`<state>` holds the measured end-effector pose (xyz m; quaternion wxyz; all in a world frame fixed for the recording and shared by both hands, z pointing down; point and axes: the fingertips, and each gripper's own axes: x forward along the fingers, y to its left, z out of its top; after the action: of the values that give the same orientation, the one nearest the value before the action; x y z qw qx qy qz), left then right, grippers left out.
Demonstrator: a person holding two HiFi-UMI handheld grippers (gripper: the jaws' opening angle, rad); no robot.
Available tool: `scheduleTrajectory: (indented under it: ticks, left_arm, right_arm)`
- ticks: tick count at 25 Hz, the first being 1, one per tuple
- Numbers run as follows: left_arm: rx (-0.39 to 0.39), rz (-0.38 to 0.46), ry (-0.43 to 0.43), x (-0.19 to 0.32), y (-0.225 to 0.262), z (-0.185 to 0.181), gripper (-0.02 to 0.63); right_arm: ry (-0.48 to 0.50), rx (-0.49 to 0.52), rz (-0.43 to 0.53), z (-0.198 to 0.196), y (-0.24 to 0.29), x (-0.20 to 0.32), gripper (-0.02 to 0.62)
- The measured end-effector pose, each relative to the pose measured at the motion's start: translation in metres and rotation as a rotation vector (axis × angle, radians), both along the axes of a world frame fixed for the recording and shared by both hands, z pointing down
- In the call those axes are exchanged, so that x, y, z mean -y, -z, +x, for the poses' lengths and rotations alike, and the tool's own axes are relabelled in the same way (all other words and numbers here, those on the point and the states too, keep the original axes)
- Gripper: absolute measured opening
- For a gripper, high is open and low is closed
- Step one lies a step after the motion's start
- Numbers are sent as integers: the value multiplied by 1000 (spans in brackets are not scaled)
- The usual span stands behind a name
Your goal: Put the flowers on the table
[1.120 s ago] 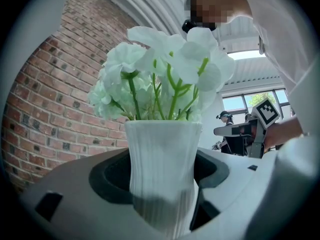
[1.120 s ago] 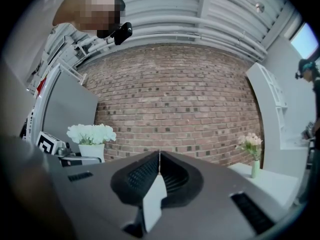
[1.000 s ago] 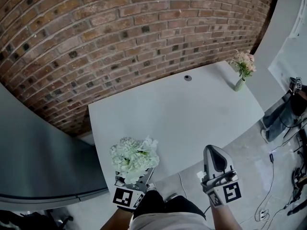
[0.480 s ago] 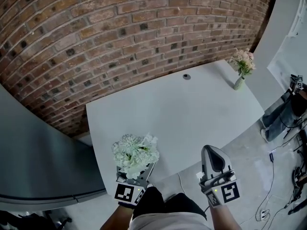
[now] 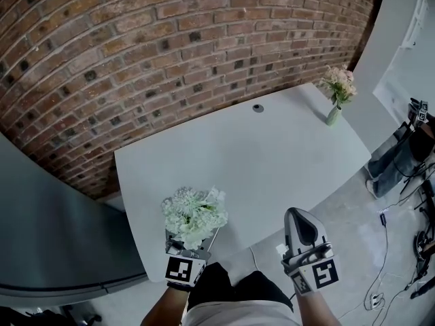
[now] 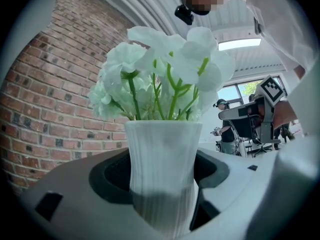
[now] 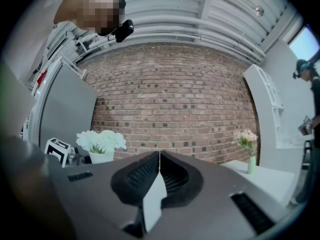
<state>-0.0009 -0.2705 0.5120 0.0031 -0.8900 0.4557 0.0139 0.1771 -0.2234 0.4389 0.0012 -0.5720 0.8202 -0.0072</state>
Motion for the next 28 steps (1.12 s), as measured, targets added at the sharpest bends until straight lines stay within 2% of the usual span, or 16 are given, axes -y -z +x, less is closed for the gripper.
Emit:
scheduleTrajectory:
  ticks: [2, 6, 15, 25, 28]
  left_arm:
    - [9, -3, -10, 2, -3, 2, 339]
    - [1, -8, -14, 9, -10, 1, 339]
    - [3, -21, -33, 23, -30, -4, 339]
    - [-26, -19, -107, 28, -33, 1, 341]
    - [-42, -26, -141, 27, -32, 3, 344]
  right_arm:
    - [-10, -16, -14, 2, -6, 0, 18]
    - [0, 22, 10, -4, -2, 5, 18]
    - [-46, -25, -41, -2, -29, 13, 18]
    - [-63, -40, -52, -4, -34, 22, 18]
    - [-46, -17, -28, -9, -24, 28, 18]
